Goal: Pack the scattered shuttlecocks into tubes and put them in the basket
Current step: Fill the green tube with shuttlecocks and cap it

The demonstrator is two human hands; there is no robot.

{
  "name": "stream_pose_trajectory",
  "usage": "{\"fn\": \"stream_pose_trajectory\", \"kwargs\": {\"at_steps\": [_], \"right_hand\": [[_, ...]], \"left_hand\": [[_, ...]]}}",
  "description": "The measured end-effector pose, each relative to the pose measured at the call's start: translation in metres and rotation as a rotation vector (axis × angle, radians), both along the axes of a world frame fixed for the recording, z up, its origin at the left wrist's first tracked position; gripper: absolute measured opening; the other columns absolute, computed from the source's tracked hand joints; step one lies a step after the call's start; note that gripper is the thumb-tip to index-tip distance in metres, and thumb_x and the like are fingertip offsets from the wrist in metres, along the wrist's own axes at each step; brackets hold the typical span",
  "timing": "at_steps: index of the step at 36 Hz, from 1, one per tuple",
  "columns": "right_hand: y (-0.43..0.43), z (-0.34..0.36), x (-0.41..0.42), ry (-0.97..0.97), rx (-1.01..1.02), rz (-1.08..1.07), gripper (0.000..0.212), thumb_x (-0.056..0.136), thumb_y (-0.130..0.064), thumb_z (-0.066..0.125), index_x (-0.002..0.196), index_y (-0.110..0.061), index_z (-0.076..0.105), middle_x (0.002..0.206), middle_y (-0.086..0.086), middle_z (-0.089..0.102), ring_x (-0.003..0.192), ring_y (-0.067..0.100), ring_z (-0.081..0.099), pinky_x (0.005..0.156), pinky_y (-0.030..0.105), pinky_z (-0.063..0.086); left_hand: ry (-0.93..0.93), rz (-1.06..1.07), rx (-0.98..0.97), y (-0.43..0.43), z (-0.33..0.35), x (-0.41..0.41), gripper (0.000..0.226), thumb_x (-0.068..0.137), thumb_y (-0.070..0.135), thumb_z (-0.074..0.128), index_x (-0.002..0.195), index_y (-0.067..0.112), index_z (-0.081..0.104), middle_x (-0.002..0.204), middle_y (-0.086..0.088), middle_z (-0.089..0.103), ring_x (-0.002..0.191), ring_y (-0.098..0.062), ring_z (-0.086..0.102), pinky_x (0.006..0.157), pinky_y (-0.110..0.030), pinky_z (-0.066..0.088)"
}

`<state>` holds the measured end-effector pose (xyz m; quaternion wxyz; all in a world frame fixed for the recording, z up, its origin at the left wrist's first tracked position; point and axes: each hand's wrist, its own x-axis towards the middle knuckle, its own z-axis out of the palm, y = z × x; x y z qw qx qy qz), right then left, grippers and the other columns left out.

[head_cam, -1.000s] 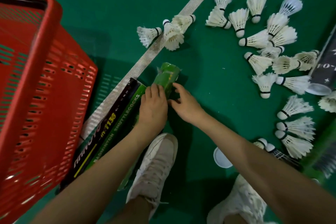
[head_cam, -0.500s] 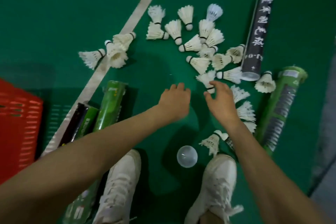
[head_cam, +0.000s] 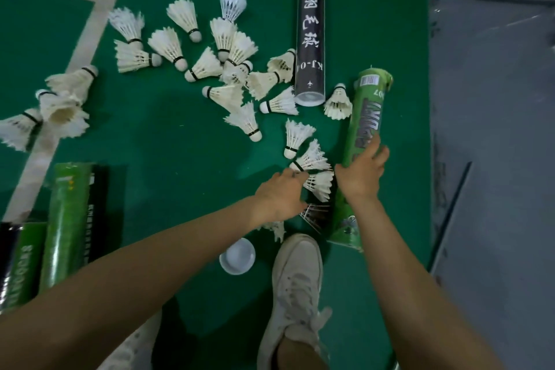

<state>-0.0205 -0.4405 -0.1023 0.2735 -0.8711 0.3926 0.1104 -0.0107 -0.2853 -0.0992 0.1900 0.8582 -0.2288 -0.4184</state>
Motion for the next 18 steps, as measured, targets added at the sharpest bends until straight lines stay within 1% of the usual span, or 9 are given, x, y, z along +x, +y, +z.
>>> {"fn": "stream_pose_trajectory", "kwargs": {"at_steps": [2, 6, 8, 10, 12, 13, 15, 16, 18], "right_hand": [[-0.003, -0.004, -0.005, 0.030, 0.044, -0.038, 0.097, 0.084, -0.013, 0.064, 0.151, -0.021, -0.005, 0.157, 0.016, 0.003, 0.138, 0.041, 0.021, 0.108, 0.052, 0.031], [-0.008, -0.007, -0.008, 0.054, 0.124, -0.095, 0.099, 0.083, -0.018, 0.066, 0.151, -0.023, -0.007, 0.149, 0.020, 0.021, 0.127, 0.042, 0.038, 0.101, 0.047, 0.037], [-0.011, -0.004, -0.007, -0.011, 0.164, -0.119, 0.098, 0.083, -0.020, 0.067, 0.152, -0.024, -0.003, 0.147, 0.020, 0.025, 0.123, 0.040, 0.043, 0.099, 0.046, 0.041], [-0.013, 0.003, -0.002, -0.102, 0.222, -0.134, 0.097, 0.080, -0.024, 0.068, 0.152, -0.026, 0.002, 0.147, 0.016, 0.030, 0.123, 0.035, 0.045, 0.101, 0.047, 0.043], [-0.013, 0.012, 0.007, -0.186, 0.317, -0.168, 0.096, 0.078, -0.024, 0.068, 0.151, -0.027, 0.007, 0.144, 0.011, 0.036, 0.122, 0.032, 0.047, 0.103, 0.049, 0.042], [-0.012, 0.017, 0.013, -0.228, 0.383, -0.194, 0.093, 0.077, -0.023, 0.069, 0.150, -0.025, 0.011, 0.139, 0.011, 0.043, 0.118, 0.030, 0.051, 0.101, 0.049, 0.045], [-0.009, 0.028, 0.027, -0.295, 0.538, -0.251, 0.082, 0.077, -0.020, 0.070, 0.144, -0.018, 0.023, 0.122, 0.008, 0.055, 0.100, 0.026, 0.062, 0.086, 0.044, 0.055], [-0.006, 0.034, 0.035, -0.309, 0.617, -0.277, 0.075, 0.078, -0.019, 0.070, 0.141, -0.017, 0.028, 0.115, 0.007, 0.058, 0.092, 0.023, 0.064, 0.077, 0.039, 0.057], [0.003, 0.044, 0.049, -0.327, 0.761, -0.314, 0.065, 0.082, -0.020, 0.069, 0.135, -0.014, 0.034, 0.110, 0.008, 0.060, 0.087, 0.021, 0.065, 0.065, 0.032, 0.057]], "left_hand": [[0.012, -0.004, 0.000, 0.001, -0.004, -0.002, 0.062, 0.094, 0.031, 0.056, 0.148, 0.018, 0.029, 0.144, -0.012, 0.032, 0.131, -0.031, 0.035, 0.103, -0.041, 0.039], [0.056, 0.008, 0.001, 0.006, -0.012, -0.005, 0.060, 0.095, 0.031, 0.055, 0.148, 0.019, 0.031, 0.143, -0.014, 0.034, 0.130, -0.030, 0.036, 0.104, -0.037, 0.037], [0.071, 0.030, -0.019, 0.008, -0.013, -0.006, 0.058, 0.095, 0.030, 0.055, 0.148, 0.018, 0.032, 0.145, -0.013, 0.034, 0.131, -0.029, 0.036, 0.105, -0.036, 0.036], [0.083, 0.108, -0.089, 0.011, -0.013, -0.005, 0.052, 0.096, 0.030, 0.054, 0.144, 0.016, 0.039, 0.144, -0.013, 0.037, 0.130, -0.027, 0.039, 0.105, -0.032, 0.035], [0.076, 0.234, -0.202, 0.013, -0.009, -0.003, 0.043, 0.097, 0.033, 0.052, 0.137, 0.014, 0.049, 0.138, -0.012, 0.046, 0.125, -0.026, 0.046, 0.099, -0.029, 0.037], [0.080, 0.305, -0.265, 0.014, -0.006, -0.002, 0.040, 0.098, 0.034, 0.051, 0.132, 0.014, 0.054, 0.134, -0.011, 0.052, 0.122, -0.025, 0.050, 0.096, -0.027, 0.038], [0.146, 0.444, -0.385, 0.015, 0.007, 0.002, 0.040, 0.099, 0.038, 0.046, 0.129, 0.014, 0.058, 0.127, -0.007, 0.060, 0.116, -0.022, 0.056, 0.094, -0.027, 0.041], [0.228, 0.524, -0.441, 0.017, 0.014, 0.003, 0.042, 0.100, 0.042, 0.044, 0.129, 0.016, 0.057, 0.123, -0.005, 0.062, 0.115, -0.020, 0.057, 0.096, -0.030, 0.044], [0.460, 0.685, -0.558, 0.022, 0.030, 0.006, 0.045, 0.098, 0.050, 0.039, 0.127, 0.019, 0.058, 0.117, -0.002, 0.065, 0.110, -0.019, 0.061, 0.095, -0.039, 0.051]]}}
